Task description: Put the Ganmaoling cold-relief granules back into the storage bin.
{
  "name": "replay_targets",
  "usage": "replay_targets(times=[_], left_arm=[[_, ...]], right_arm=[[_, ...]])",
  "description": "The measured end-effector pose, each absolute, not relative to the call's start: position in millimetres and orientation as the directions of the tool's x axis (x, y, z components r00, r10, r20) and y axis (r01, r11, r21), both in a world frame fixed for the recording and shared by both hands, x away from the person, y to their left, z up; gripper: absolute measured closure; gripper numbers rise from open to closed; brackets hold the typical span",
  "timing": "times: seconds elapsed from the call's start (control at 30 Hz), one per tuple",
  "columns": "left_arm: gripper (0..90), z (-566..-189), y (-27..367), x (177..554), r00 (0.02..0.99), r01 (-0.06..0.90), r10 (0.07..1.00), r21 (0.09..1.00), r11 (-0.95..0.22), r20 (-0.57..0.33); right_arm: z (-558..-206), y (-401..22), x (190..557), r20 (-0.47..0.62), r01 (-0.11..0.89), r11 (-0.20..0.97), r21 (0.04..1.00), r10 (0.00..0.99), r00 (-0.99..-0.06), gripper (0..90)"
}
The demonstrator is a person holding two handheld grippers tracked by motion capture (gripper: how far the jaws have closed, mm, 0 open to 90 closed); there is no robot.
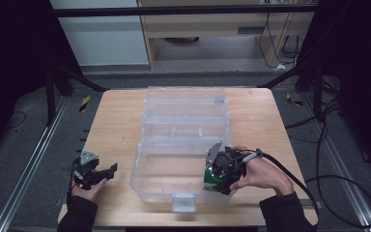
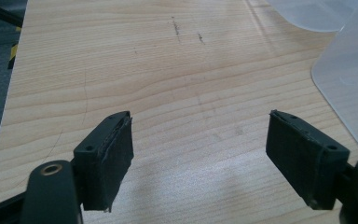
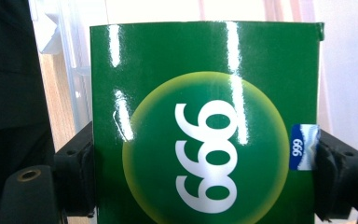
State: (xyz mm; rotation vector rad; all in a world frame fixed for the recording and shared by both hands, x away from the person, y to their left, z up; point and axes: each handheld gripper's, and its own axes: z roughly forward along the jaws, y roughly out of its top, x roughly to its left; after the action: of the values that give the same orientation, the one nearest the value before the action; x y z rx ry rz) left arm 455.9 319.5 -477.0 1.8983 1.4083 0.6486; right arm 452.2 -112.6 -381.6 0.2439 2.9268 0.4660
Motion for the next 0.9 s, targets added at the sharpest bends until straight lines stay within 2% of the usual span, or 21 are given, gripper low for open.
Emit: replay_targets(times=[0.2, 0.33, 0.9], left_arm=[[22.3, -477, 319, 456, 0.292, 0.618, 0.957, 0.764, -0.185, -0.005], [22.4, -477, 319, 456, 0.292, 0.619, 0.956, 0.763, -0.186, -0.004], [22.5, -476, 319, 456, 0.294, 0.618, 0.956, 0.764, -0.185, -0.007]], right_arm=[[-386, -112, 453, -0.154, 0.122, 0.941, 0.316, 0.178, -0.972, 15.9], [-392, -117, 454, -0.138, 0.139, 0.927, 0.349, 0.198, -0.971, 15.9], [-406, -110, 460, -0.133, 0.136, 0.947, 0.293, 0.181, -0.974, 14.9]])
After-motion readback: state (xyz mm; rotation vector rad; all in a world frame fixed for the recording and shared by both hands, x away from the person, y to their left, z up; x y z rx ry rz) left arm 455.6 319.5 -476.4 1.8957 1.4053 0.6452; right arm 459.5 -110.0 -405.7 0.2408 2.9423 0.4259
